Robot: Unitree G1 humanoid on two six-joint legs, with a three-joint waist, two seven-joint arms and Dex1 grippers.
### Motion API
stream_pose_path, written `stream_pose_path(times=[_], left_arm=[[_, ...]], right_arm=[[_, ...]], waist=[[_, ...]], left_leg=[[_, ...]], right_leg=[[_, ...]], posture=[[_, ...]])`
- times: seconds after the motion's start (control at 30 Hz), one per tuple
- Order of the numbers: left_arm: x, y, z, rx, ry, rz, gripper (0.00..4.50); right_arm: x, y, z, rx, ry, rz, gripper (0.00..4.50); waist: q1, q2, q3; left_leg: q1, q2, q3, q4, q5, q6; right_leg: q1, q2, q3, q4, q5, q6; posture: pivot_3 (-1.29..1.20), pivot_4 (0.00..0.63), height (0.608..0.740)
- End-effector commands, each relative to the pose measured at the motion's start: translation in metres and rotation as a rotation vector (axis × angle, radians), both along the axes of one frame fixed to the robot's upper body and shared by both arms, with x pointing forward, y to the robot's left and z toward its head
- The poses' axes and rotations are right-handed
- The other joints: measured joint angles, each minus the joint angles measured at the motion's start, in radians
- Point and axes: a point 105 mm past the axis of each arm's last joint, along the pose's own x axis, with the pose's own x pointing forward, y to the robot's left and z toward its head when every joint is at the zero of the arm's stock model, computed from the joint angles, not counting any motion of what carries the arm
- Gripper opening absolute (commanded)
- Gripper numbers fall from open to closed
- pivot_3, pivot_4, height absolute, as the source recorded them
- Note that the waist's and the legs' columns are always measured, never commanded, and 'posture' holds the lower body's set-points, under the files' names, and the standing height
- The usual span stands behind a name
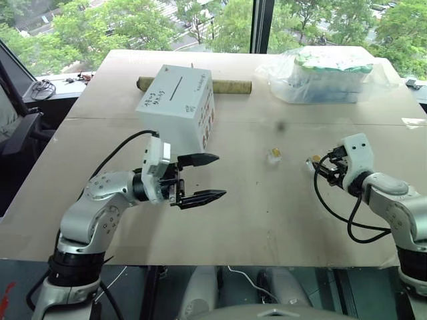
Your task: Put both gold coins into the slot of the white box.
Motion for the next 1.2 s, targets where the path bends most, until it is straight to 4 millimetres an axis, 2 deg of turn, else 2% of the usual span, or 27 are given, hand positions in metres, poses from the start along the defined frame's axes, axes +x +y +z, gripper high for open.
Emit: stream_pose_path(times=[0.03,0.43,0.53,0.6,1.2], left_arm=[[-0.006,-0.003,0.008,-0.010,-0.036,-0.004,4.50],[-0.006,-0.005,0.005,0.012,-0.042,0.039,4.50],[-0.006,-0.005,0.005,0.012,-0.041,0.043,4.50],[-0.006,-0.004,0.006,0.011,-0.039,0.045,4.50],[-0.007,-0.003,0.006,0.008,-0.028,0.054,4.50]], right_arm=[[0.007,-0.004,0.016,0.014,-0.059,0.004,2.81],[0.013,0.010,0.017,0.074,-0.052,0.067,2.81],[0.013,0.011,0.015,0.075,-0.046,0.076,2.08],[0.013,0.011,0.014,0.075,-0.044,0.077,1.16],[0.011,0.012,0.012,0.078,-0.020,0.098,1.16]], waist=[[-0.004,0.000,0.000],[-0.007,0.000,0.000],[-0.007,0.000,0.000],[-0.007,0.000,0.000],[-0.007,0.000,0.000]], left_leg=[[0.000,0.000,0.000,0.000,0.000,0.000],[0.000,0.000,0.000,0.000,0.000,0.000],[0.000,0.000,0.000,0.000,0.000,0.000],[0.000,0.000,0.000,0.000,0.000,0.000],[0.000,0.000,0.000,0.000,0.000,0.000]], right_leg=[[0.000,0.000,0.000,0.000,0.000,0.000],[0.000,0.000,0.001,0.001,0.000,0.000],[0.000,0.000,0.001,0.001,0.000,0.000],[0.000,0.000,0.001,0.001,0.000,0.000],[0.000,0.000,0.001,0.001,0.000,0.000]], posture=[[0.00,0.150,0.740],[0.00,0.150,0.740],[0.00,0.150,0.740],[0.00,0.150,0.740],[0.00,0.150,0.740]])
